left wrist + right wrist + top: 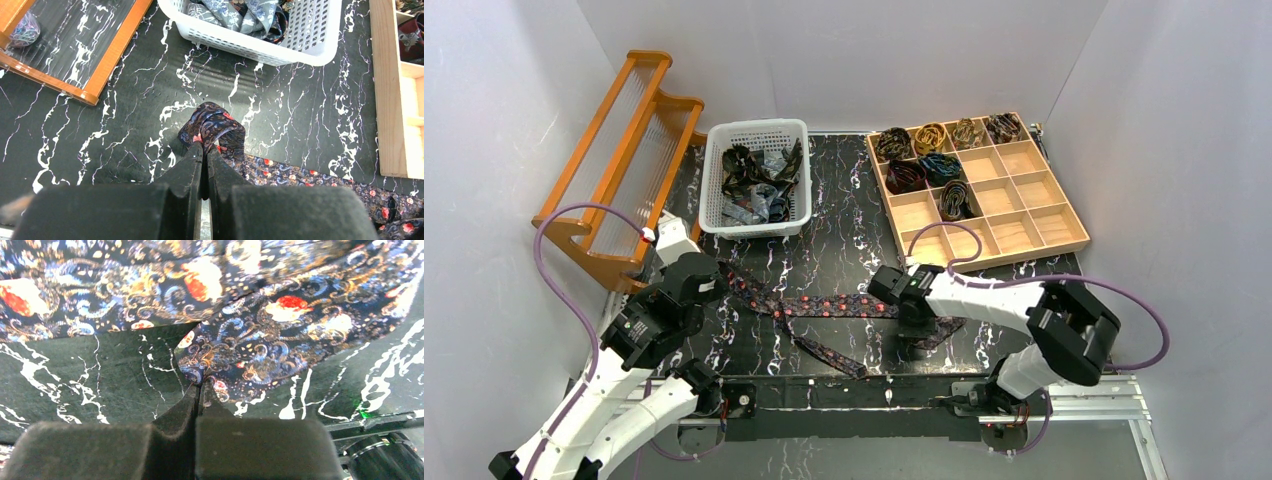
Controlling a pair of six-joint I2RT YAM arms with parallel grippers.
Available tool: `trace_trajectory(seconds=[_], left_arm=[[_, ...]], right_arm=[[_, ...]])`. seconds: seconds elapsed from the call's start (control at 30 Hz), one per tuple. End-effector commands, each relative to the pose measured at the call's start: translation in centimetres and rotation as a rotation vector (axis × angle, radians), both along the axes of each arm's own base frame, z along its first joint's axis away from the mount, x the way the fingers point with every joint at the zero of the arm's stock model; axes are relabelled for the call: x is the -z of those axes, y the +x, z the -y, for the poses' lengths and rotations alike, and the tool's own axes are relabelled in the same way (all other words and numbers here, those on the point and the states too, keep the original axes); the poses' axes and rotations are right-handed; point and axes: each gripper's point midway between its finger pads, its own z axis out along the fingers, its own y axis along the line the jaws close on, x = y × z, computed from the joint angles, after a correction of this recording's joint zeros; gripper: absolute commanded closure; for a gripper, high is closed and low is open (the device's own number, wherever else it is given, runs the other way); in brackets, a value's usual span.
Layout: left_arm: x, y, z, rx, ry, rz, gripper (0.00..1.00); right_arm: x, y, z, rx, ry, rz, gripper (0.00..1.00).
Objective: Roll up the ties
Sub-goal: Flatten out the tie at the center of the board.
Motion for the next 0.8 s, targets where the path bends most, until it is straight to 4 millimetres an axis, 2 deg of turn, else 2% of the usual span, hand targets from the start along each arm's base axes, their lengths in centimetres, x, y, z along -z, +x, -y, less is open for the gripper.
trace_trajectory(seconds=[0.0, 0.07, 0.13, 0.23, 0.37, 0.53, 0.63, 0.67, 0.7, 0.73, 0.77], left_arm=[[-0.8, -0.1, -0.1, 0.007, 0.002, 0.01, 1.0], [-0.8, -0.2, -0.1, 0.01, 0.002, 0.006, 1.0], [-0.8, -0.3, 0.0, 0.013, -0.002, 0.009, 1.0], [-0.8, -0.4, -0.1, 0.015, -0.005, 0.009, 1.0], [-0.7, -0.3, 0.3, 0.031, -0.015, 0.005, 1.0], [-1.0, -0.3, 0.6, 0.049, -0.011, 0.0, 1.0], [-1.3, -0.2, 0.4, 0.047, -0.001, 0.008, 1.0], [-1.4, -0.2, 0.4, 0.046, 0.0, 0.01, 1.0], [-1.4, -0.2, 0.3, 0.043, 0.002, 0.011, 1.0], [-1.3, -0.2, 0.3, 0.042, 0.004, 0.009, 1.0], [-1.2, -0.3, 0.2, 0.041, 0.005, 0.009, 1.0]], right_arm=[[-3.6, 3.2, 1.9, 0.128, 0.026, 0.162, 0.99], [-5.7, 5.0, 3.4, 0.201, 0.097, 0.209, 0.99], [-7.2, 6.4, 5.7, 0.291, 0.161, 0.24, 0.99], [-8.6, 7.7, 10.2, 0.45, 0.19, 0.293, 0.99], [-8.6, 8.4, 15.2, 0.587, 0.156, 0.305, 0.99], [-8.1, 10.4, 18.6, 0.66, 0.113, 0.298, 0.99], [-7.3, 10.4, 20.8, 0.717, 0.076, 0.251, 0.99], [-7.2, 10.4, 21.8, 0.729, 0.048, 0.254, 0.93], [-7.1, 10.2, 22.9, 0.745, 0.009, 0.259, 0.8], [-7.2, 10.1, 24.0, 0.781, -0.024, 0.27, 0.56], [-7.4, 10.2, 25.0, 0.807, -0.027, 0.284, 0.49]])
